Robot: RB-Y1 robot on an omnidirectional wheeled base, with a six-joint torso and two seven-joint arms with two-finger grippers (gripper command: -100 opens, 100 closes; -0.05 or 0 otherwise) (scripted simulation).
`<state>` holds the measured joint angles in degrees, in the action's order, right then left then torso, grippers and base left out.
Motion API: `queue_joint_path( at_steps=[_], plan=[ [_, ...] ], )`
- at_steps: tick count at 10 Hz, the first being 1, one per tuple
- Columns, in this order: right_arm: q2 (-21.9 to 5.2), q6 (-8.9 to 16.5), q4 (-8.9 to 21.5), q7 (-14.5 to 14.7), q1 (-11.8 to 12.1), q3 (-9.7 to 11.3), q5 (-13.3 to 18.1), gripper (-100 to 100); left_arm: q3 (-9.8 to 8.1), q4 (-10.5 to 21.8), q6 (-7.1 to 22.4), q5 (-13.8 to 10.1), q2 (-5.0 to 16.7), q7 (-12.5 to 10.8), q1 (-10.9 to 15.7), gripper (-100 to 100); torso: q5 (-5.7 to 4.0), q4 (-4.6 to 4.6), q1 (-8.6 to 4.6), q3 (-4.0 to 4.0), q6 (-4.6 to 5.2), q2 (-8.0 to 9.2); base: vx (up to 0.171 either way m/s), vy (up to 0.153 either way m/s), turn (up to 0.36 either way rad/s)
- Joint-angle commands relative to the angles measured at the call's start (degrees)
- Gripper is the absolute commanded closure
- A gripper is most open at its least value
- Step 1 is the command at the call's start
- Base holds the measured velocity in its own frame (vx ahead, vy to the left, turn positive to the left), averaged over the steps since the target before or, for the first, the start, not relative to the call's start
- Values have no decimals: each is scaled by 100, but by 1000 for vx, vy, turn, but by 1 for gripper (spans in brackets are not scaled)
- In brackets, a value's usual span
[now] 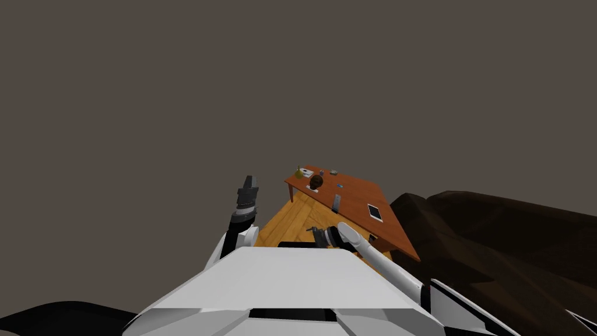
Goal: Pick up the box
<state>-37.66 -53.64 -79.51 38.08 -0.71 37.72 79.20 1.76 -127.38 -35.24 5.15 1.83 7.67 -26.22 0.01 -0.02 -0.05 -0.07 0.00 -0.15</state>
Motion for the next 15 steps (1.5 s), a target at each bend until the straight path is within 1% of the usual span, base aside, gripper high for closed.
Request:
queue_joint_path(
  at_steps=[1,2,3,4,5,6,7,8,9,10,11,12,13,14,15],
  plan=[
    [-95,-55,77,56,-10,-14,286,-100,0,0,0,0,0,0,0,0,0,0,0,0,0,0,24,-12,71],
    [-228,-109,250,159,-33,-19,471,-100,0,0,0,0,0,0,0,0,0,0,-1,0,2,0,32,-15,132],
    [-228,-109,250,159,-33,-19,659,-100,0,0,0,0,0,0,0,0,-1,-1,-2,-2,-1,-4,32,-22,70],
    [-362,-155,412,258,-55,-35,891,-100,0,0,0,0,0,0,-1,0,-1,-1,-5,-2,3,-2,41,-25,107],
    [-362,-155,412,258,-55,-35,1017,-100,0,0,0,0,0,0,0,0,-1,-1,-7,-4,0,-6,37,-22,83],
    [-495,-193,560,354,-77,-61,1246,-100,0,0,0,0,0,0,-1,0,-2,-2,-5,-3,2,-4,49,-22,122],
    [-495,-193,560,354,-77,-61,1364,-100,0,0,0,0,0,0,0,0,-1,-2,-7,-5,1,-9,44,-29,72],
    [-627,-224,694,448,-100,-95,1549,-100,-1,0,0,0,0,0,-1,0,-2,-2,-6,-5,1,-9,53,-38,171],
    [-627,-224,694,448,-100,-95,1689,-100,0,0,0,0,0,0,0,0,-2,-2,-11,-6,0,-12,48,-31,75],
    [-756,-248,814,539,-126,-137,1859,-100,-1,0,0,0,0,0,-1,0,-3,-3,-7,-6,2,-10,64,-34,130],
    [-756,-248,814,539,-126,-137,2017,-100,0,0,0,0,0,0,-1,0,-2,-3,-9,-9,1,-15,58,-37,83],
    [-880,-265,918,630,-157,-183,2173,-100,-1,0,0,0,0,0,-1,0,-3,-3,-8,-9,2,-15,69,-32,156],
    [-880,-265,918,630,-157,-183,2330,-100,0,0,0,0,0,0,-1,0,-2,-4,-7,-10,0,-18,64,-42,83],
    [-1000,-276,1007,718,-193,-233,2522,-100,-1,0,0,0,0,0,-1,0,-3,-4,-9,-11,2,-18,95,-59,179],
    [-1000,-276,1007,718,-193,-233,2620,-100,-1,0,0,0,1,0,-1,0,-3,-5,-15,-15,-1,-27,78,-57,73]
  ],
)
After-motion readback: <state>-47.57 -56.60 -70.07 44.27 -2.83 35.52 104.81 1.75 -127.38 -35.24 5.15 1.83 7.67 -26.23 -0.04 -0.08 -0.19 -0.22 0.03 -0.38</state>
